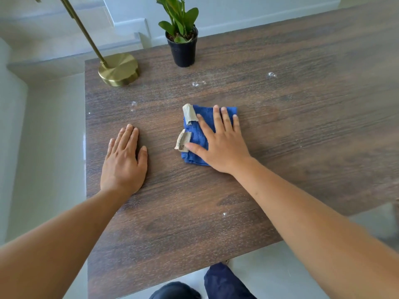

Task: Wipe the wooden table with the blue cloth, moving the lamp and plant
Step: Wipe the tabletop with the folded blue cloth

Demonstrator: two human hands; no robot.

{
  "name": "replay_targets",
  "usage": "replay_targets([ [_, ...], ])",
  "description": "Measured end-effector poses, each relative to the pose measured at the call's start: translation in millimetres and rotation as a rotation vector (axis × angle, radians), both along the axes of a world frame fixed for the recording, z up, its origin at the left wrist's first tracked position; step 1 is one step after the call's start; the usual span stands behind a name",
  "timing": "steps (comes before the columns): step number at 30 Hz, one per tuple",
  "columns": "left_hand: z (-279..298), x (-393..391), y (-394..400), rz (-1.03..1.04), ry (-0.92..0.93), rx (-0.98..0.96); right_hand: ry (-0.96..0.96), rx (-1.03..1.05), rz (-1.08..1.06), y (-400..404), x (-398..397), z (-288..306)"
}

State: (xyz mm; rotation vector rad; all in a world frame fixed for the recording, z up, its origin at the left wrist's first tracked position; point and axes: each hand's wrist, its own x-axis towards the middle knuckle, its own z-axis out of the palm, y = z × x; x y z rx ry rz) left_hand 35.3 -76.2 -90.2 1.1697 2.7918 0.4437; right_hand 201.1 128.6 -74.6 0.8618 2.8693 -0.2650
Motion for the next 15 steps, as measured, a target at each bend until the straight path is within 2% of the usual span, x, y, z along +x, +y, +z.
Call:
replay_targets([
  [5, 0, 0, 1, -0.016, -0.003, -0.011, 0.051, 0.036, -0.012, 27, 47, -4],
  [8, 5, 4, 2, -0.038, 0.045, -0.044, 0.093, 0.096, -0.239, 71, 94, -5],
  [11, 10, 18, 26, -0.150, 0.125, -0.081, 0.091, 0.075, -0.412, 95, 113, -5],
  [15, 4, 59, 78, -0.134, -0.032, -0.051, 0.079, 0.072, -0.320, 67, 115, -4],
])
